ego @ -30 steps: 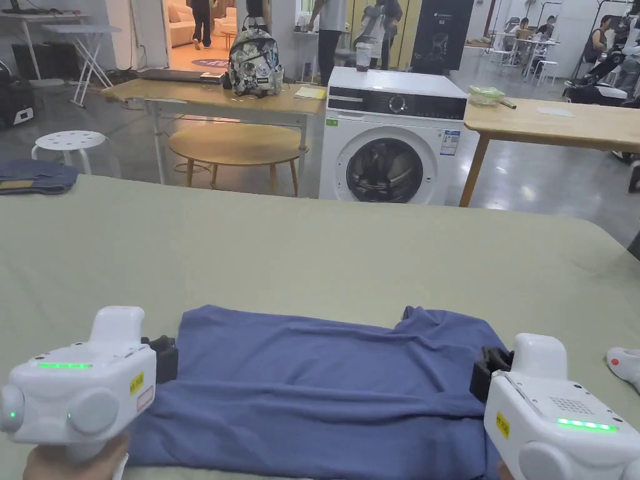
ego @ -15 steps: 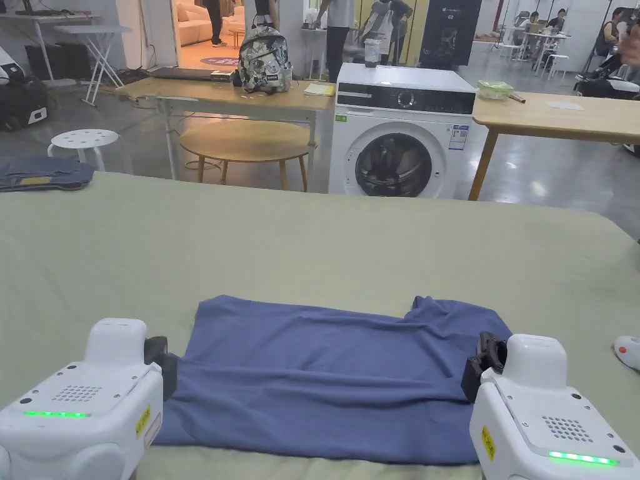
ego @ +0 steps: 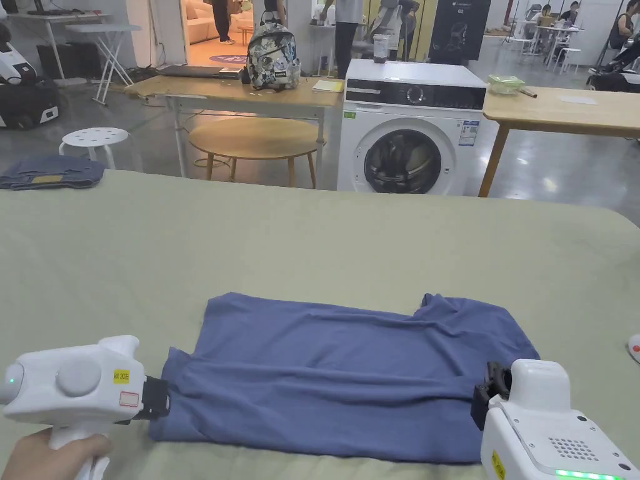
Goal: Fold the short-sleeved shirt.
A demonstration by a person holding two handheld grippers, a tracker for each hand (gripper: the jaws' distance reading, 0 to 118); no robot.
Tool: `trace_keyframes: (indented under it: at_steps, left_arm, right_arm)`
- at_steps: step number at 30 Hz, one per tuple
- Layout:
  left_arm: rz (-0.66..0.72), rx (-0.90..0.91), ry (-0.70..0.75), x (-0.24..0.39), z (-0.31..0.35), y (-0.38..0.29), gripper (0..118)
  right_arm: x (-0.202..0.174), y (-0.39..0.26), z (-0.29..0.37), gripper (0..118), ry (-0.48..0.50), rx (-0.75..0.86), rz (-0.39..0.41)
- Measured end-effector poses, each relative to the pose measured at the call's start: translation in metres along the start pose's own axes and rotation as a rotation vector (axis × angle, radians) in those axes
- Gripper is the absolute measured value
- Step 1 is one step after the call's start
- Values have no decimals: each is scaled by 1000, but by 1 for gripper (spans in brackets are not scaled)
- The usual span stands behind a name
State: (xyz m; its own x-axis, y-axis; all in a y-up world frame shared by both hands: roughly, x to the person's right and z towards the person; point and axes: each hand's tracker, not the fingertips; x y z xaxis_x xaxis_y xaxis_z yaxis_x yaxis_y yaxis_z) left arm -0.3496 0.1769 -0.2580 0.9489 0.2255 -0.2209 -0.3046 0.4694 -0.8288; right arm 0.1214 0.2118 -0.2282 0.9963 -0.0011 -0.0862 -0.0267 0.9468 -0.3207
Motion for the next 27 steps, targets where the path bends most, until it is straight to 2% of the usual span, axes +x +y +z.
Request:
trace_keyframes:
  at_steps: [4,8,10,12,14,15,16,21,24,25,27]
  left_arm:
    - [13,-33,16,5,-17,5,59]
    - [31,-150,73,16,-43,-3,59]
    - [-46,-110,138,30,-46,-13,58]
    - [-105,-83,197,46,-39,-23,51]
    - [-156,-71,219,55,-39,-29,30]
    - [-161,-71,209,58,-38,-32,13]
    - [-174,-70,205,53,-37,-28,1]
    - [-145,-43,124,35,-19,-27,1]
    - [-160,-6,133,30,-5,-27,1]
    - [-164,7,127,30,-1,-28,1]
    - [-165,20,117,31,5,-27,1]
  right_arm:
    - [5,-6,-2,0,-10,-23,-3]
    - [8,-12,-4,0,-13,-50,-10]
    - [10,-15,-4,0,-15,-62,-6]
    - [12,-18,-5,0,-19,-73,-11]
    - [15,-20,-5,0,-22,-85,-17]
    - [17,-21,-5,0,-22,-90,-20]
    - [19,-22,-6,0,-25,-95,-22]
    - [43,-21,-8,0,-36,-130,-34]
    - [66,-19,-12,0,-60,-188,-54]
    - [73,-18,-15,7,-68,-219,-57]
    - [90,-20,-25,37,-76,-289,-65]
